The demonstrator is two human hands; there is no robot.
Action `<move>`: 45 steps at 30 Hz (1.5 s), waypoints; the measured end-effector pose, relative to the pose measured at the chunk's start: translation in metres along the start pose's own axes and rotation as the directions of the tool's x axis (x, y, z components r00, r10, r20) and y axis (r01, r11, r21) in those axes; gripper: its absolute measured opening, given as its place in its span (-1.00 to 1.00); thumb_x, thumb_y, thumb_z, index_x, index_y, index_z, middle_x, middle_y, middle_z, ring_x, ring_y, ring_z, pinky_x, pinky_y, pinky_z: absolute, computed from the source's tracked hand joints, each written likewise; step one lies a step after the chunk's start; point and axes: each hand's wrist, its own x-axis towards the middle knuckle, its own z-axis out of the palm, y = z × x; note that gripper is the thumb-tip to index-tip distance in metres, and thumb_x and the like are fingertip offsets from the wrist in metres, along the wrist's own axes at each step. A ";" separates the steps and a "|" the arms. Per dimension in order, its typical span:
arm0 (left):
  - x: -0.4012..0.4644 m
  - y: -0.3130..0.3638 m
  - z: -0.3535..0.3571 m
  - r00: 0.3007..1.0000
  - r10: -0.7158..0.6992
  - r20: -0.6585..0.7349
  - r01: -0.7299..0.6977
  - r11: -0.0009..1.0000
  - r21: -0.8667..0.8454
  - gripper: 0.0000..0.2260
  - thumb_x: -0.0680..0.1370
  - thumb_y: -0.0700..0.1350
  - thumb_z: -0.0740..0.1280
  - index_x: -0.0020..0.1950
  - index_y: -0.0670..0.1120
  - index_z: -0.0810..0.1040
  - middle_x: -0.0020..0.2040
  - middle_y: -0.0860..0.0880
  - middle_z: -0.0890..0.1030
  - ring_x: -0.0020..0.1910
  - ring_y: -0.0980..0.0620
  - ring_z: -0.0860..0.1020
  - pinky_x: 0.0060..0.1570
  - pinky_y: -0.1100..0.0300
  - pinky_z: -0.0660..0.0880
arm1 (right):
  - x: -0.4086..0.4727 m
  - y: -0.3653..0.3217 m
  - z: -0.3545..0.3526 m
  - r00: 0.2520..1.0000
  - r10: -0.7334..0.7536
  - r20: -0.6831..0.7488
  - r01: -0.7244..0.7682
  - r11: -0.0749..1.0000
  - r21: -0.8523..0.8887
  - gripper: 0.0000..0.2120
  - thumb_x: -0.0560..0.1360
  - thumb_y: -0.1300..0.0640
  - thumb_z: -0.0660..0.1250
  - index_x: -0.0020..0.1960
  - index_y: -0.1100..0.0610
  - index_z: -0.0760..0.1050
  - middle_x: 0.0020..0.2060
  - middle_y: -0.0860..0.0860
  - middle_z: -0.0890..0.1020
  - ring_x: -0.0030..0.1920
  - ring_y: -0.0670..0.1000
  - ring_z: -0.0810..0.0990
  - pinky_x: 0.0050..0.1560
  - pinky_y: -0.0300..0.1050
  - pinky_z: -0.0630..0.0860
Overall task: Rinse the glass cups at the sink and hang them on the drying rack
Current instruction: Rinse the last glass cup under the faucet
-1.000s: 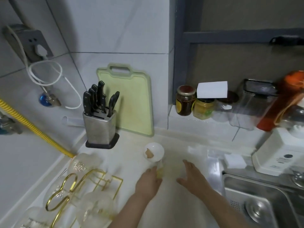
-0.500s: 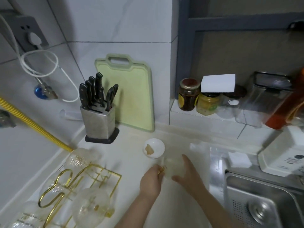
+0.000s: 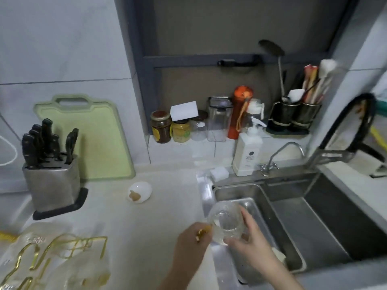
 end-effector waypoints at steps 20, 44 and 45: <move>-0.077 0.112 0.175 0.933 0.157 0.325 -0.119 0.984 -0.133 -0.91 0.44 -0.20 0.45 -0.12 -0.03 0.61 -0.15 0.01 0.68 -0.16 0.16 0.62 -0.13 0.39 0.49 | -0.154 0.015 -0.192 0.923 -0.085 -0.376 0.054 0.994 -0.092 -0.20 0.13 -0.06 0.53 0.30 -0.23 0.27 0.32 -0.14 0.39 0.27 -0.29 0.40 0.24 -0.11 0.49; -0.019 0.160 0.333 0.976 -0.008 0.217 -0.004 0.998 0.057 -0.90 0.47 -0.04 0.42 -0.13 -0.03 0.55 -0.19 0.00 0.61 -0.15 -0.02 0.60 -0.02 0.05 0.57 | -0.087 0.061 -0.342 0.968 0.065 -0.242 -0.078 0.996 -0.044 -0.55 0.30 -0.05 0.47 0.06 -0.31 0.33 -0.04 -0.41 0.52 -0.04 -0.45 0.51 -0.17 -0.55 0.44; -0.010 0.160 0.333 0.975 -0.010 0.223 -0.003 0.998 0.056 -0.90 0.48 -0.02 0.41 -0.13 -0.02 0.55 -0.19 -0.02 0.62 -0.15 -0.02 0.60 -0.03 0.02 0.58 | -0.078 0.058 -0.343 0.972 0.070 -0.223 -0.081 0.996 -0.038 -0.54 0.29 -0.06 0.47 0.09 -0.31 0.34 -0.03 -0.39 0.54 -0.01 -0.42 0.53 -0.15 -0.50 0.46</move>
